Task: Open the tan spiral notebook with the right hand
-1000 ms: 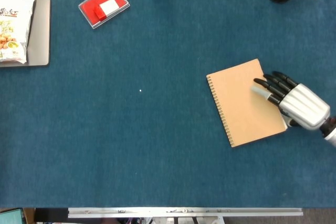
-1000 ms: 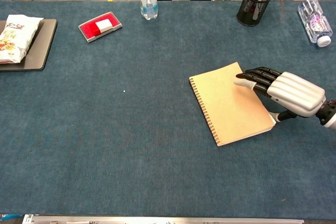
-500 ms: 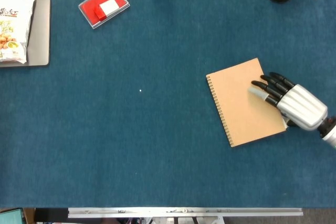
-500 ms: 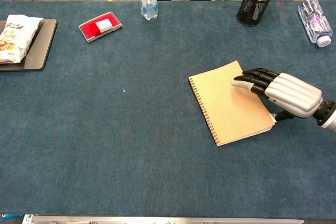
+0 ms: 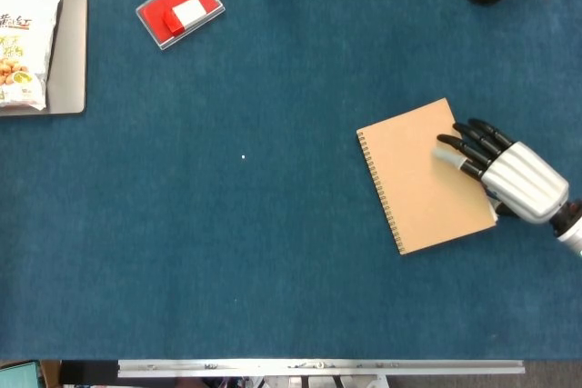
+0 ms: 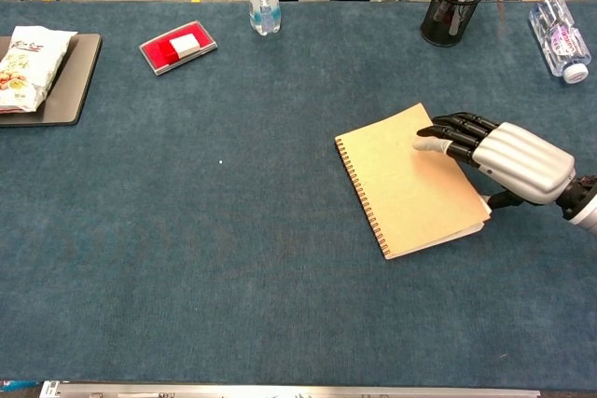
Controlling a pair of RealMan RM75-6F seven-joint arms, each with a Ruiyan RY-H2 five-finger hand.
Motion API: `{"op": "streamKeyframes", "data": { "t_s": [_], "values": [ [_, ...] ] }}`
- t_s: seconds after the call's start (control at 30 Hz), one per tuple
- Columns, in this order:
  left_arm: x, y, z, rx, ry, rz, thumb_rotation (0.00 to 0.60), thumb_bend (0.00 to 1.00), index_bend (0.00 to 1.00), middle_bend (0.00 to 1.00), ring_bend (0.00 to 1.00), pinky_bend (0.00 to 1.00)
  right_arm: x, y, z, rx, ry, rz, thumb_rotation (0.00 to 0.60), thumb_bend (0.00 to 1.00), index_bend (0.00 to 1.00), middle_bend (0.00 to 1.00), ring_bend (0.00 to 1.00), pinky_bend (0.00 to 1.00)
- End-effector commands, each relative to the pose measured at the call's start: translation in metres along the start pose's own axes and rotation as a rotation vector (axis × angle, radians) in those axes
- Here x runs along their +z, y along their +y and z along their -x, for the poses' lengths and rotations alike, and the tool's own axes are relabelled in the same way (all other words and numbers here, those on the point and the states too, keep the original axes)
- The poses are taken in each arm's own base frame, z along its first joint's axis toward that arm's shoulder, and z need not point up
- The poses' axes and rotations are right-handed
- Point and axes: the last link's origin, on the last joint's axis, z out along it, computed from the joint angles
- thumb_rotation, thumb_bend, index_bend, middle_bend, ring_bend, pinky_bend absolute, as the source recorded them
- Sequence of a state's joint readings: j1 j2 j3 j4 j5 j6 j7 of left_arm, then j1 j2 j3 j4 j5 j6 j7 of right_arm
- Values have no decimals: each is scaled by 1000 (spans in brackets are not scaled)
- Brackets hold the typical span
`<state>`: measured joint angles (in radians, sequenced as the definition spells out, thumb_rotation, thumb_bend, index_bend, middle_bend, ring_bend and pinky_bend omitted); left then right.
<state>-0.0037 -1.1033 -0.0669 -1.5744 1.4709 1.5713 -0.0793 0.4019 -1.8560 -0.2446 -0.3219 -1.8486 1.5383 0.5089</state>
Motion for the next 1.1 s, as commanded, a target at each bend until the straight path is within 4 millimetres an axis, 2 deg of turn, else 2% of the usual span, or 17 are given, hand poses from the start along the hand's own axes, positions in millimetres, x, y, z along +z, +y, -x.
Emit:
{"op": "streamKeyframes", "data": {
  "t_s": [0.03,0.1,0.17,0.63,0.8,1.1],
  "values": [
    [0,0,0,1,0,-1,600,250,494,236,97,250,0,1,0,-3,-2,1,600,327,261,140,0,96],
    [0,0,0,1,-1,0,600,249,494,236,97,250,0,1,0,-4,0,2,600,327,357,147,0,97],
    [0,0,0,3,-1,0,600,249,494,236,97,250,0,1,-1,-4,3,3,600,327,408,152,0,97],
    [0,0,0,2,0,-1,600,249,494,236,97,250,-1,0,-4,6,31,10,600,430,595,182,2,98],
    [0,0,0,2,0,-2,600,249,494,236,97,250,-12,3,-12,-12,56,6,600,463,669,198,7,98],
    [0,1,1,7,2,-1,600,249,494,236,97,250,-47,11,-41,-89,86,1,600,470,704,204,7,98]
  ]
}}
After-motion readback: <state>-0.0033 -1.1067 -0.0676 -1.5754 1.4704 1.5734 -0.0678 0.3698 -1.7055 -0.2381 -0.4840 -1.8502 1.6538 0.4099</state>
